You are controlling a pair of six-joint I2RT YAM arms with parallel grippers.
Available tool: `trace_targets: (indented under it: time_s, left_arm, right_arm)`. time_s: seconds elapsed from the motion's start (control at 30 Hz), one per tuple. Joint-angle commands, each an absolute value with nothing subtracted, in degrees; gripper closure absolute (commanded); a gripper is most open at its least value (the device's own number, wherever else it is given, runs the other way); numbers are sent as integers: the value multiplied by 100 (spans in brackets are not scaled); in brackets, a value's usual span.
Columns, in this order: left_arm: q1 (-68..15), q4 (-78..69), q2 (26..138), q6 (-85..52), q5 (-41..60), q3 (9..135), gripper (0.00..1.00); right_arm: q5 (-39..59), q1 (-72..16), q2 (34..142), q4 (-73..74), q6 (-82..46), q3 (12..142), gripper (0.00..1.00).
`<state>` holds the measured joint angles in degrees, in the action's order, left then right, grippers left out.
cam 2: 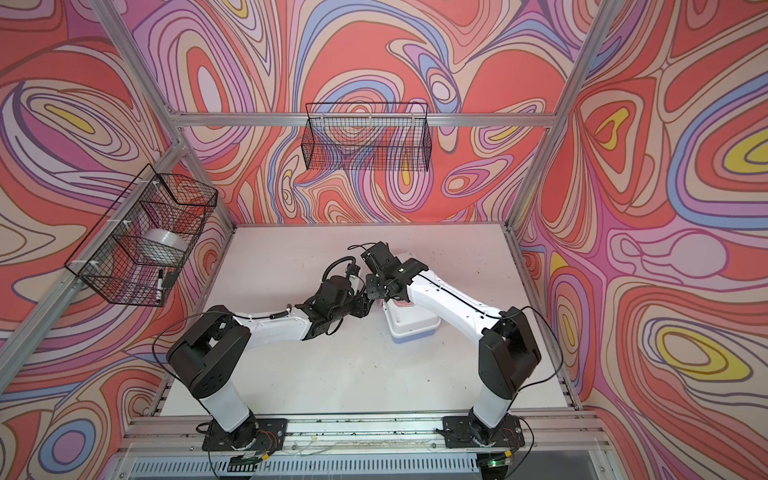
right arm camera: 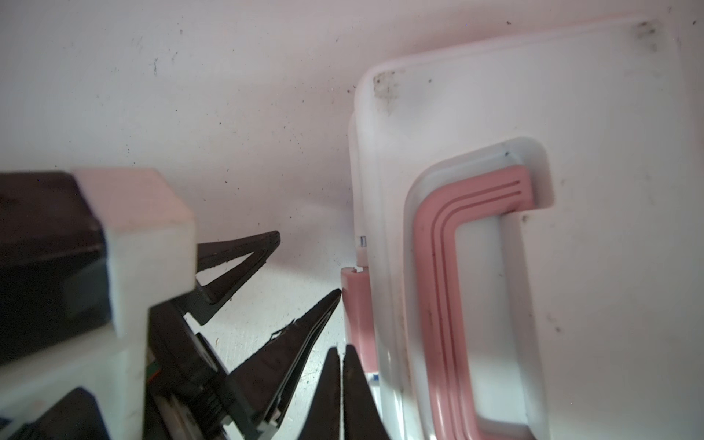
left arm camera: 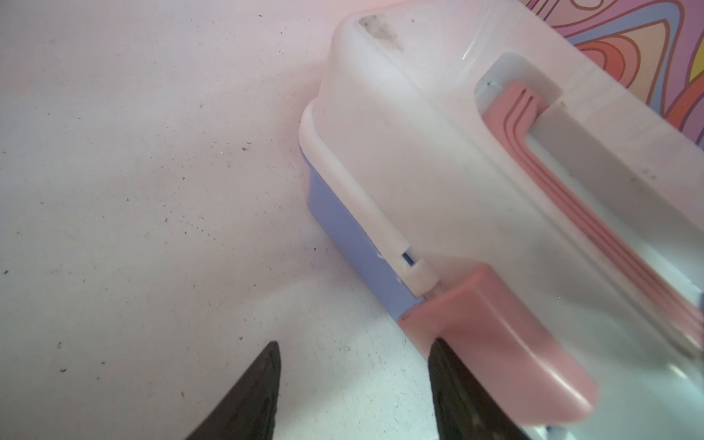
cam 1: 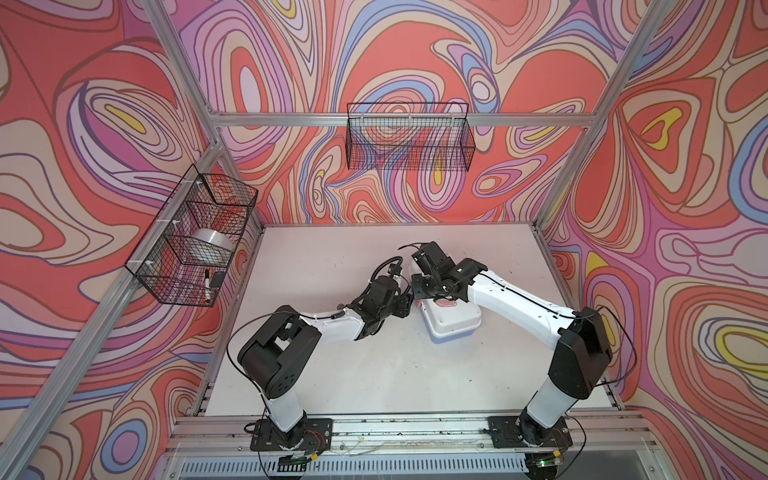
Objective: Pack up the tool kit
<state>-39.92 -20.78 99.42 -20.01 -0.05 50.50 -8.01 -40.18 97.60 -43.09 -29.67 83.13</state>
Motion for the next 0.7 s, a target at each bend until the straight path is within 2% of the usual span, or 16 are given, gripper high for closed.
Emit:
trace_targets:
  time_s: [0.0,0.67]
  left_arm:
    - [-3977,-2078,9774,-2065,-9,5137,38]
    - [-3981,-2057,9798,-2101,24,5106,38]
  right_arm:
    - [-774,-4052,9751,-4359,-3022,8201,100]
    - [-1116,-4052,10331,-4566,-3067,8349,100]
